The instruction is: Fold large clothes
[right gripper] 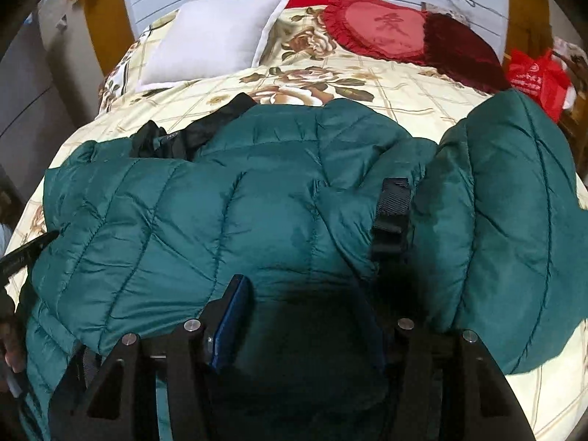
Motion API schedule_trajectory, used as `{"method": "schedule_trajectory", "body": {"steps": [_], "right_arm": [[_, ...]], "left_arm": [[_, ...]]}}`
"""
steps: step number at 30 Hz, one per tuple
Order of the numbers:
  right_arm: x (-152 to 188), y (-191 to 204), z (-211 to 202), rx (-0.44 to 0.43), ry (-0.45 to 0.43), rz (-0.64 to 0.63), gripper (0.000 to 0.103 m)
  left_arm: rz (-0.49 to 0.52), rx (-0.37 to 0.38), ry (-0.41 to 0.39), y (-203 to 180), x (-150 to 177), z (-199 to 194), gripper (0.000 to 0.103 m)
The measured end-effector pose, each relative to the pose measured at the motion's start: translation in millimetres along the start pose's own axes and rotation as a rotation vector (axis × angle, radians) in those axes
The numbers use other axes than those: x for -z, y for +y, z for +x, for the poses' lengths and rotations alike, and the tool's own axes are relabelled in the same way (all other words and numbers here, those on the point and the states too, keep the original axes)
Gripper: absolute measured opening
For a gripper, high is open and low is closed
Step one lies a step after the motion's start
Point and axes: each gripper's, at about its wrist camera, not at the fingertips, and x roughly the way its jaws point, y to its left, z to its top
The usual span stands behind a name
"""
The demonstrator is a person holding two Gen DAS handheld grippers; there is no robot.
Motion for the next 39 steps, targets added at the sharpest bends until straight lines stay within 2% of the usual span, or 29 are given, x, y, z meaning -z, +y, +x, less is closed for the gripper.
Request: {"method": "schedule_trajectory", "body": {"steps": [3,5,6,8,9,10,14,16,19,20,21,22,24,29,33,34,35,37,39], "right_arm": [[1.1,0.9,-6.3,0.001,0.034,0.007,0.056],[-3.5,4.1,-22.4,-0.016,0.036,0.037,0.056],[-3.4,2.2,-40.3,-0.05,-0.029,0.039,0.056],[0.3,-6.9,-77.4,-0.057,-0.15,0.027,0.058],[3.6,-15.4,-90.3,-0.04,-0.179,0.032,0.067],[8.1,-29.8,-101.5,-0.012,-0.194,0.045,0.078],[32.3,-116.4,-126.8,0.127,-0.198,0.143,0.078],[45.3,-178.1,-136.7,0.166,-0.179,0.275,0.078],[64.9,-257.5,-150.5,0.2,-0.19,0.453,0.078],[71.5,-282.8,-151.2,0.194,-0.186,0.509,0.078],[74.9,-301.7,-150.0,0.182,-0.176,0.549,0.078],[79.2,-323.9,-147.4,0.17,-0.169,0.596,0.078],[86.6,-359.8,-140.9,0.148,-0.191,0.681,0.078],[89.9,-407.9,-111.4,0.043,-0.219,0.794,0.079],[70.4,-407.3,-97.4,0.05,-0.248,0.722,0.078],[66.1,-405.1,-94.0,0.06,-0.247,0.699,0.076],[62.8,-401.3,-90.5,0.067,-0.243,0.672,0.062],[60.1,-397.3,-82.3,0.061,-0.231,0.655,0.025],[62.0,-394.8,-84.5,0.078,-0.256,0.661,0.019]], "left_arm": [[-0.021,-0.006,-0.008,1.4,-5.6,-15.3,0.036],[-0.018,-0.01,-0.055,0.6,-3.2,-35.4,0.036],[0.001,-0.005,-0.089,-0.7,2.1,-49.3,0.036],[0.044,0.001,-0.143,-2.8,17.0,-72.2,0.036],[0.072,0.008,-0.161,-3.5,28.1,-82.4,0.036],[0.091,0.014,-0.168,-4.0,37.8,-88.7,0.036],[0.11,0.024,-0.143,4.4,81.4,-96.9,0.036],[0.066,0.041,-0.104,11.2,94.0,-87.9,0.036],[0.023,0.029,-0.091,13.1,94.2,-78.6,0.036],[0.019,0.021,-0.088,11.8,95.4,-78.0,0.04],[0.02,0.003,-0.083,9.9,95.7,-76.7,0.05],[0.02,-0.009,-0.084,8.6,96.8,-77.8,0.055],[0.003,-0.017,-0.087,11.3,97.0,-78.1,0.059],[-0.087,0.007,-0.08,30.2,97.1,-76.8,0.059],[-0.109,0.011,-0.079,33.7,97.8,-76.9,0.059],[-0.105,0.005,-0.081,32.4,97.6,-77.3,0.059],[-0.102,0.001,-0.083,32.0,97.7,-77.8,0.059],[-0.098,-0.002,-0.082,31.5,97.7,-77.7,0.059],[-0.101,0.002,-0.081,32.6,97.9,-77.3,0.059]]}}
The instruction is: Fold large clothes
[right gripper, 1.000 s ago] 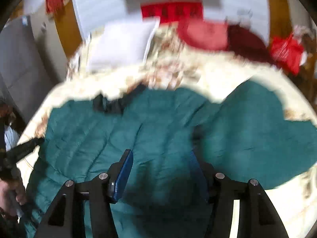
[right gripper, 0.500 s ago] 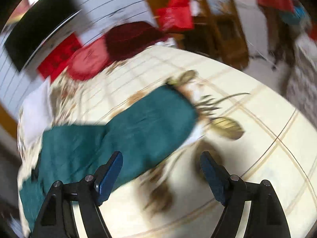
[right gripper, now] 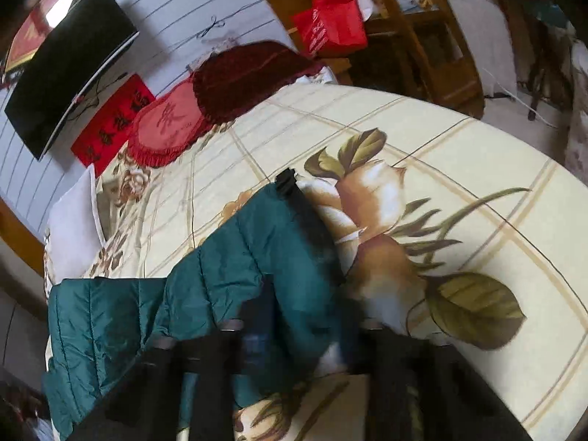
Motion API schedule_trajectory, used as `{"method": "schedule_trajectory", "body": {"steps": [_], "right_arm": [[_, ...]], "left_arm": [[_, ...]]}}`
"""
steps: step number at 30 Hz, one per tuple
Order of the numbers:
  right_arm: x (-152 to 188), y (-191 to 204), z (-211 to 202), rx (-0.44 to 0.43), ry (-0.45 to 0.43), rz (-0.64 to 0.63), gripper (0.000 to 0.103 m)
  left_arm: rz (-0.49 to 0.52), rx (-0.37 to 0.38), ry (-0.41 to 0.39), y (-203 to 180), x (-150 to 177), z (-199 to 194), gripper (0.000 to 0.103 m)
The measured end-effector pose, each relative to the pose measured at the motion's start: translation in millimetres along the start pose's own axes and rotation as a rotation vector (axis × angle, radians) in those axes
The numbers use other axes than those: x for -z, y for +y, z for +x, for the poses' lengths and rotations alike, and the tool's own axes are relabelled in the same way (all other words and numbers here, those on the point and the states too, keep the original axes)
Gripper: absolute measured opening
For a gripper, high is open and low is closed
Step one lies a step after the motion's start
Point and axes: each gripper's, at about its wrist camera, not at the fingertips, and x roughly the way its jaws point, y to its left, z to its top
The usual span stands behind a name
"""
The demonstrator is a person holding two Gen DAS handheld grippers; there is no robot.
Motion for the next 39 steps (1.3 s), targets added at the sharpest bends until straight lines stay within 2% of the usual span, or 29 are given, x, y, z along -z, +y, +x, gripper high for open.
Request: {"method": "schedule_trajectory", "body": {"steps": [4,8,12,15,18,22,27,30,33,36,39], "right_arm": [[2.6,18.3,-35.7,0.055,-0.084,-0.072,0.015],[-6.8,26.7,-97.7,0.133,-0.171,-0.105,0.014],[-18.6,36.4,-166.4,0.173,-0.247,-0.135,0.013],[-15.0,67.8,-203.5,0.163,-0.281,-0.218,0.013],[-0.3,117.0,-223.5,0.085,-0.293,-0.289,0.013],[39.2,200.5,-221.8,-0.083,-0.258,-0.388,0.013],[119.9,308.2,-188.5,-0.328,-0.149,-0.49,0.013],[171.2,353.3,-157.7,-0.434,-0.057,-0.539,0.013],[218.3,374.9,-119.6,-0.529,0.052,-0.544,0.014],[259.8,384.4,-87.0,-0.513,0.127,-0.587,0.014],[282.3,382.2,-56.4,-0.425,0.242,-0.576,0.014]], "left_arm": [[-0.004,0.002,0.001,0.0,-0.2,0.7,0.059],[-0.01,0.003,-0.001,1.5,-0.3,0.6,0.059],[-0.015,0.008,0.002,3.1,-0.3,1.0,0.059],[-0.016,0.01,0.002,3.2,-0.2,1.3,0.059],[-0.026,0.016,0.002,5.0,0.3,1.0,0.059],[-0.039,0.023,0.005,7.3,0.6,1.5,0.059],[-0.053,0.038,0.006,9.9,1.3,1.2,0.059],[-0.063,0.049,0.006,11.5,1.1,1.1,0.059],[-0.07,0.059,0.012,12.9,0.5,2.5,0.059],[-0.07,0.06,0.016,12.5,0.0,3.2,0.059],[-0.063,0.061,0.022,11.1,0.2,3.6,0.059]]}}
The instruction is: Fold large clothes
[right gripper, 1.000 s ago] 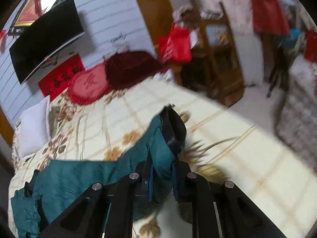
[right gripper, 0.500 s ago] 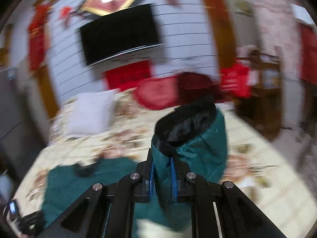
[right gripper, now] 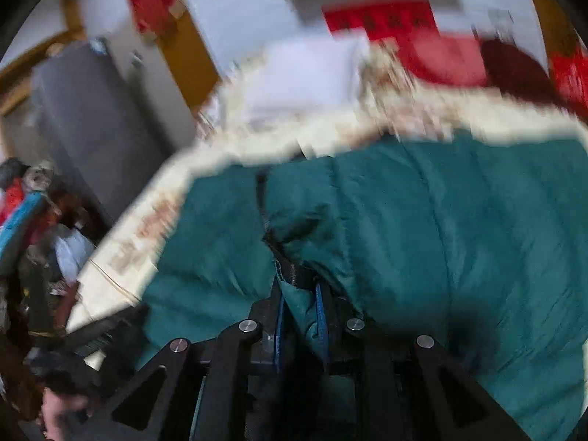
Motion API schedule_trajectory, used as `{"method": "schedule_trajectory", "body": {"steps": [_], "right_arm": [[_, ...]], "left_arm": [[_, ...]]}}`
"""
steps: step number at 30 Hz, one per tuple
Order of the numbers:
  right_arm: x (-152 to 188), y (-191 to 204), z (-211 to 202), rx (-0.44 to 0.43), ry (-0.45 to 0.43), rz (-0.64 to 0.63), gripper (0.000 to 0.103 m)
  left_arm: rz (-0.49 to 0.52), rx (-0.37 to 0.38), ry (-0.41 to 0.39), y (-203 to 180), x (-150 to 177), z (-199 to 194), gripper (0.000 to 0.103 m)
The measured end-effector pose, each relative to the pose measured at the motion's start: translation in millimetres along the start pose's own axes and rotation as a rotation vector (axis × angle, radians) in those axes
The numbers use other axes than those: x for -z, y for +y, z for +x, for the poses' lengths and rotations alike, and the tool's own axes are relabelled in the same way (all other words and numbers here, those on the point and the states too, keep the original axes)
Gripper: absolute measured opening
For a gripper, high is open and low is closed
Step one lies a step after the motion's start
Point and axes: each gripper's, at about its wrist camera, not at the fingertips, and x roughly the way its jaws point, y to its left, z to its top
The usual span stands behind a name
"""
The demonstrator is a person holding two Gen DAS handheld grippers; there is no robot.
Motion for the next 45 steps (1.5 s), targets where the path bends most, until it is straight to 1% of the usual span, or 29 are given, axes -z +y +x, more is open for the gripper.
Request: {"method": "schedule_trajectory", "body": {"steps": [2,3,4,5,6,7,8,11,15,16,17,18,20,21,22,23,25,27,28,30,31,33,35,37,38,39,40,42,45], "right_arm": [[4.2,-6.7,-1.2,-0.018,-0.01,0.039,0.017],[4.1,-11.4,-3.3,-0.036,-0.013,0.067,0.029],[4.9,-15.8,-4.8,-0.075,-0.008,0.104,0.051],[5.3,-15.0,-6.4,-0.11,-0.008,0.124,0.061],[8.4,-14.3,-12.4,-0.132,-0.024,0.126,0.077],[11.8,-11.5,-19.5,-0.13,-0.043,0.113,0.082],[15.5,-2.1,-27.8,-0.115,-0.054,0.094,0.082],[26.3,7.2,-52.9,-0.054,-0.056,0.019,0.082],[47.2,-0.7,-92.1,0.116,-0.079,-0.003,0.082],[53.3,-7.0,-98.9,0.193,-0.074,0.011,0.082],[58.1,-14.2,-104.4,0.262,-0.065,0.023,0.082],[61.0,-21.9,-109.3,0.31,-0.056,0.032,0.082],[63.4,-32.5,-118.5,0.355,-0.062,0.043,0.082],[62.9,-37.8,-121.8,0.375,-0.065,0.044,0.082],[63.1,-44.3,-124.5,0.404,-0.063,0.045,0.082],[63.5,-51.2,-124.7,0.425,-0.047,0.051,0.082],[70.1,-66.9,-119.2,0.433,0.03,0.089,0.082],[77.4,-80.2,-104.4,0.416,0.135,0.13,0.083],[82.3,-82.4,-102.5,0.418,0.146,0.111,0.087],[84.2,-77.4,-97.7,0.45,0.148,0.041,0.093],[85.6,-76.5,-96.6,0.459,0.144,0.031,0.094],[87.1,-79.5,-97.0,0.452,0.138,0.044,0.095],[88.6,-81.5,-96.4,0.448,0.139,0.052,0.097],[89.4,-82.6,-95.8,0.455,0.14,0.05,0.098],[89.2,-83.4,-95.2,0.459,0.141,0.049,0.099],[88.1,-83.6,-94.3,0.461,0.142,0.05,0.1],[86.5,-83.2,-93.5,0.464,0.143,0.051,0.1],[85.4,-84.3,-91.9,0.47,0.144,0.05,0.101],[85.8,-79.5,-90.4,0.47,0.145,0.053,0.101]], "left_arm": [[0.01,0.007,0.008,-2.1,-0.7,-0.3,0.06],[0.024,0.008,0.021,-5.2,-2.6,0.0,0.06],[0.037,0.006,0.026,-8.4,-4.8,-1.4,0.06],[0.042,0.01,0.017,-12.2,-7.7,-6.5,0.06],[0.04,0.014,0.006,-15.3,-9.9,-11.3,0.062],[0.035,0.023,-0.004,-19.9,-12.9,-17.0,0.065],[0.03,0.032,-0.009,-23.3,-14.8,-20.1,0.07],[0.031,0.048,-0.043,-41.5,-20.7,-36.8,0.071],[0.011,0.028,-0.109,-58.4,-18.3,-59.3,0.071],[0.015,0.032,-0.127,-62.6,-16.6,-64.2,0.071],[0.043,0.021,-0.145,-71.0,-12.5,-70.1,0.071],[0.074,-0.016,-0.155,-77.3,-9.6,-73.1,0.071],[0.111,-0.109,-0.166,-84.5,-1.3,-75.5,0.071],[0.109,-0.102,-0.156,-86.1,0.9,-75.0,0.071],[0.105,-0.043,-0.136,-89.2,1.6,-73.6,0.071],[0.11,0.041,-0.105,-95.8,0.5,-70.7,0.071],[0.149,0.178,-0.043,-122.0,-4.3,-60.7,0.071],[0.203,0.258,-0.019,-149.1,-6.0,-53.1,0.071],[0.231,0.296,-0.012,-163.3,-6.5,-48.8,0.071],[0.273,0.321,-0.003,-184.4,-6.5,-42.5,0.071],[0.297,0.352,0.016,-195.4,-6.5,-36.3,0.071],[0.32,0.353,0.049,-210.1,-6.7,-24.1,0.071],[0.33,0.342,0.048,-217.8,-9.0,-15.4,0.071],[0.302,0.389,0.048,-219.7,-10.0,-6.3,0.07],[0.289,0.413,0.057,-218.9,-9.5,-2.1,0.053],[0.275,0.439,0.078,-220.1,-9.3,3.8,0.023],[0.262,0.439,0.098,-222.3,-8.4,7.6,0.012],[0.226,0.463,0.107,-218.3,-8.0,10.7,0.007],[0.245,0.458,0.06,-214.9,-8.9,-4.8,0.006]]}}
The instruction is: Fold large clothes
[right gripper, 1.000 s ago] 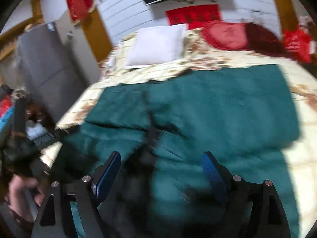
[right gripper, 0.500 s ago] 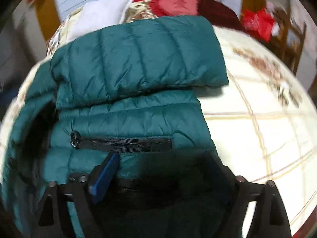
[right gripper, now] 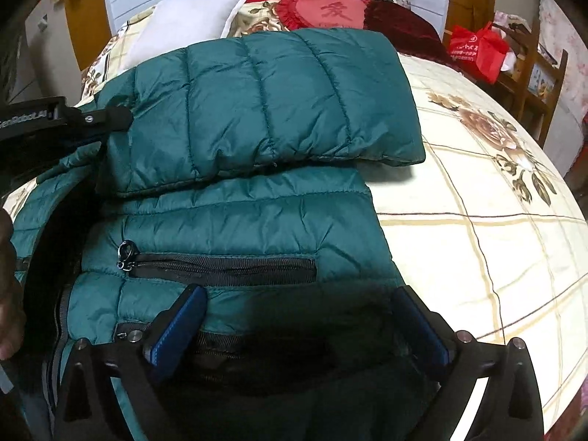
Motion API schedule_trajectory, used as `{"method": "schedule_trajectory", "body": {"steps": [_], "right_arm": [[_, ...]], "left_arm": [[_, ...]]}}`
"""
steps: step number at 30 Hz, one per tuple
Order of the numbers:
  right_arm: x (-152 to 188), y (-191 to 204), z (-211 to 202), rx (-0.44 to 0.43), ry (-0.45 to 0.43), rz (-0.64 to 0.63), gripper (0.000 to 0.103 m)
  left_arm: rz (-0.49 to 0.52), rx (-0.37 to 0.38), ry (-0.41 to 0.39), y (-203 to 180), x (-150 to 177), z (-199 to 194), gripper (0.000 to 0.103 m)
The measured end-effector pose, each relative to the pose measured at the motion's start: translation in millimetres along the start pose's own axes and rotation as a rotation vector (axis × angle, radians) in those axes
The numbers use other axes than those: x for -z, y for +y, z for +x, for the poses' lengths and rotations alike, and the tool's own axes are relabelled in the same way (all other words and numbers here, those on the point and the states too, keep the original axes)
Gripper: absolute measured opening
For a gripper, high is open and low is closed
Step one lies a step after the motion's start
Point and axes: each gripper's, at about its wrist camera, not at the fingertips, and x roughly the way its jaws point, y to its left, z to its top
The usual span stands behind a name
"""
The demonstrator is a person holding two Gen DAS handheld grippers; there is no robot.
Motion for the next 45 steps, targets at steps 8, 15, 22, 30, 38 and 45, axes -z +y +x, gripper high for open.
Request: {"method": "schedule_trajectory", "body": {"steps": [8,15,22,30,38,45], "right_arm": [[-2.1,-2.6,1.3,0.009,0.001,0.004,0.102],[-1.7,-3.9,1.9,0.005,0.003,0.024,0.103],[-1.8,-8.1,4.0,-0.007,0.014,0.045,0.103],[-1.5,-16.0,-0.1,-0.041,0.017,0.077,0.103],[-22.1,-35.8,-47.3,-0.044,-0.221,0.167,0.1],[-107.0,-18.6,-48.5,-0.145,-0.334,0.087,0.058]], "left_arm": [[0.058,0.009,-0.135,10.0,-21.9,-84.0,0.006],[0.086,-0.112,-0.211,63.6,-37.2,-136.3,0.006],[-0.025,-0.207,-0.16,137.5,-21.5,-130.1,0.006],[-0.134,-0.291,-0.081,166.0,3.6,-120.5,0.007],[-0.122,-0.321,-0.221,129.4,-18.6,-136.7,0.007],[-0.055,-0.392,-0.09,100.5,-22.2,-55.6,0.008]]}}
